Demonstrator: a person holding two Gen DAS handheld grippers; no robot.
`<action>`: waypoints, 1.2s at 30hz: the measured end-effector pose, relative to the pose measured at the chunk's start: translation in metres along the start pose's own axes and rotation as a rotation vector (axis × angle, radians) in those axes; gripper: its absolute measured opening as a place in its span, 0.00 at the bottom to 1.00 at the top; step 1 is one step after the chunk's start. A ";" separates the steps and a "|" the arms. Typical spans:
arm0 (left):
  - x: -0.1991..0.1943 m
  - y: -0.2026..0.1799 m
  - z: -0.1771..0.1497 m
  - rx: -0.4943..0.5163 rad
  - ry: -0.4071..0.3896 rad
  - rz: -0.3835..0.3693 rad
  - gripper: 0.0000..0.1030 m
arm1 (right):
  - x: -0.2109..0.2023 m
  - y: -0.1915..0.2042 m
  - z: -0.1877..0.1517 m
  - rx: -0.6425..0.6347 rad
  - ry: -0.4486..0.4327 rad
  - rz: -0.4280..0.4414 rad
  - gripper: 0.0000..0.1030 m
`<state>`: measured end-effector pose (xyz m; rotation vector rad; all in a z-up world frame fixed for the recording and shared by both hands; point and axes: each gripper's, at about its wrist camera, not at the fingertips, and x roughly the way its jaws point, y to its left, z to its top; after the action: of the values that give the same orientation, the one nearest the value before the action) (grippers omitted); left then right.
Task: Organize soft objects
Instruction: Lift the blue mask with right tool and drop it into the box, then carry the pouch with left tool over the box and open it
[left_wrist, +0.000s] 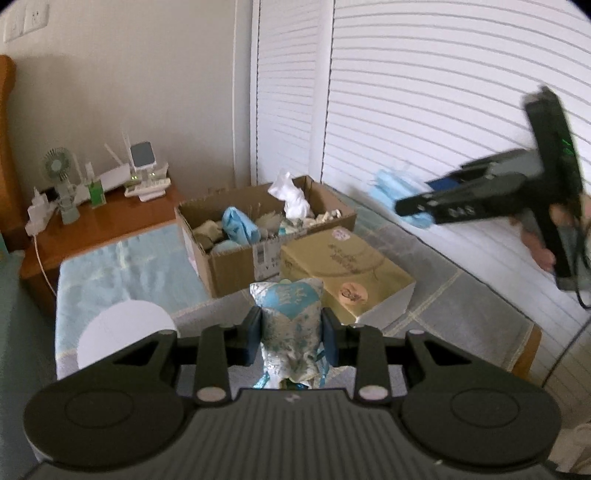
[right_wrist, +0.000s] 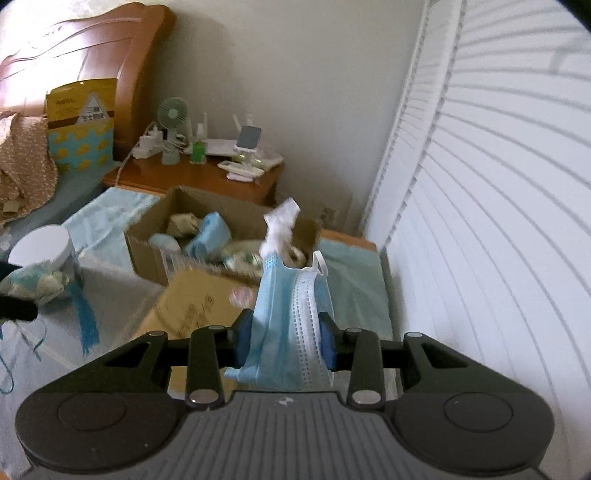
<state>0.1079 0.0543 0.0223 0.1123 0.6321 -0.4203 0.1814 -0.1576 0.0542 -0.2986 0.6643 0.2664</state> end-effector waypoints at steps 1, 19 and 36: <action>-0.002 0.001 0.001 0.005 -0.007 0.006 0.31 | 0.004 0.000 0.006 0.003 -0.003 0.009 0.40; 0.006 0.022 0.010 -0.012 -0.030 0.042 0.31 | 0.140 0.017 0.098 0.078 0.075 0.169 0.66; 0.020 0.025 0.041 -0.008 -0.005 0.017 0.31 | 0.074 0.012 0.056 0.094 0.034 0.117 1.00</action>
<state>0.1555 0.0609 0.0428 0.1092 0.6270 -0.4014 0.2644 -0.1157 0.0462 -0.1747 0.7265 0.3411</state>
